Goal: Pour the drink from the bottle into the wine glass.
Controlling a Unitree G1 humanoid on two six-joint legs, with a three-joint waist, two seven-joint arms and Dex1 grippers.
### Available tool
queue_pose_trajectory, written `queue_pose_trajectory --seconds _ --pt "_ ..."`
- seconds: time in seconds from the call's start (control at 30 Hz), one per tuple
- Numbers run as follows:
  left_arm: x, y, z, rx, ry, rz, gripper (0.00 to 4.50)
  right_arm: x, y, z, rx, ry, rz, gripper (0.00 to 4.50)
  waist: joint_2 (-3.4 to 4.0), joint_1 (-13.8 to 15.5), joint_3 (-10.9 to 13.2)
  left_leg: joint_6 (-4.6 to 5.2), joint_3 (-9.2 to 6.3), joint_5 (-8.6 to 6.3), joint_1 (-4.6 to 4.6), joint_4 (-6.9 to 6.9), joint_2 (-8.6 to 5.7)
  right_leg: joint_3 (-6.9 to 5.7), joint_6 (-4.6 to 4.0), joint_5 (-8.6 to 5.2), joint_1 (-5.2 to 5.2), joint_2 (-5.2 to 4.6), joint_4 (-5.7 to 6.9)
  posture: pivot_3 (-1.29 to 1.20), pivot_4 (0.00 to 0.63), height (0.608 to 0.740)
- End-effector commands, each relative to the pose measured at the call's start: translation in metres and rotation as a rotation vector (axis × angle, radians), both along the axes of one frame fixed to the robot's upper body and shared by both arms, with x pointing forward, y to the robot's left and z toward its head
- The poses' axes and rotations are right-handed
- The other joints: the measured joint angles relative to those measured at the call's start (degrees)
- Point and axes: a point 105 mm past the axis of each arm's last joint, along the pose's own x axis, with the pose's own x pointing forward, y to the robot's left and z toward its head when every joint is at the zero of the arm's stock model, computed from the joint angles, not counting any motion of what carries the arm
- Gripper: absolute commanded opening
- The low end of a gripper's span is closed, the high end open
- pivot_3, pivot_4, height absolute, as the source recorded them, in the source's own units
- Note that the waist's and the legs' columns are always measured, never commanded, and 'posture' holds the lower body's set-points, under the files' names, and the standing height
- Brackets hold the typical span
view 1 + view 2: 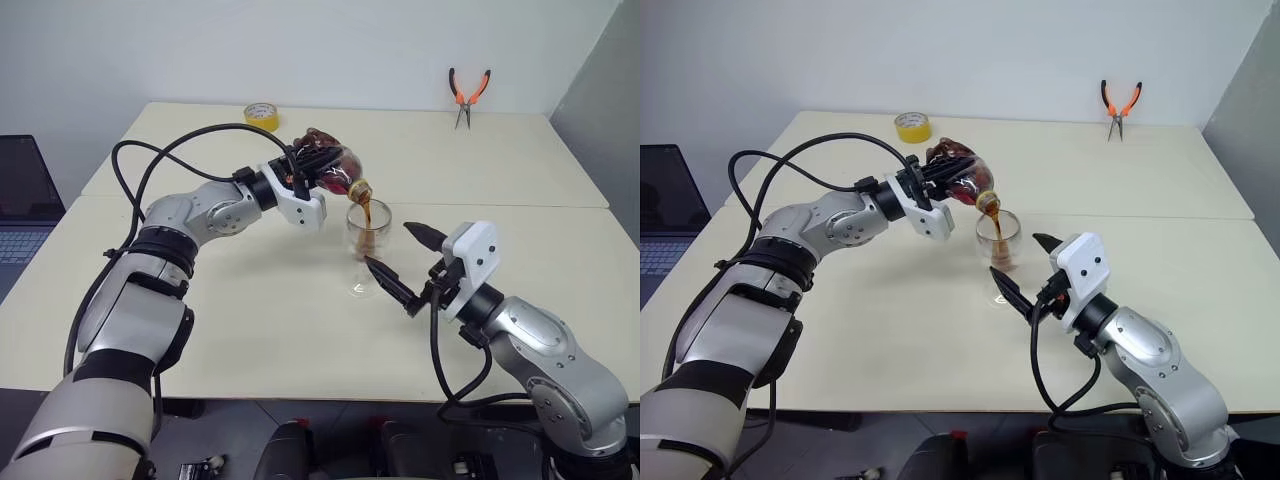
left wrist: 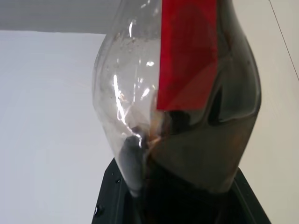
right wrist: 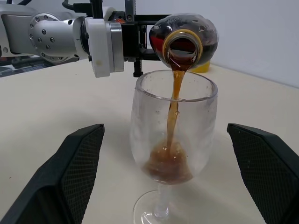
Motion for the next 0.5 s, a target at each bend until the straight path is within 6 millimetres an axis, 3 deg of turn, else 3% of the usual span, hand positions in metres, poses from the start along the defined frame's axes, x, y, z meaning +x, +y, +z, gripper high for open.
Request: queue_pose_trajectory --seconds 0.03,0.5 --pt "-0.0028 -0.0011 0.0282 -0.030 -0.080 -0.020 0.76 -0.0034 0.0016 0.0069 0.006 -0.043 0.010 4.50 0.00 0.0 0.0 0.00 0.00 0.00 0.00 0.00 0.00 0.00 0.00 0.00 0.00 0.00 0.00 0.00 0.150 0.740" --pt "-0.0019 -0.0016 0.0314 -0.025 -0.090 -0.017 0.76 -0.0043 0.0023 0.0060 0.010 -0.039 0.010 4.50 0.00 0.0 0.0 0.00 0.00 0.00 0.00 0.00 0.00 0.00 0.00 0.00 0.00 0.00 0.01 0.00 0.150 0.740"
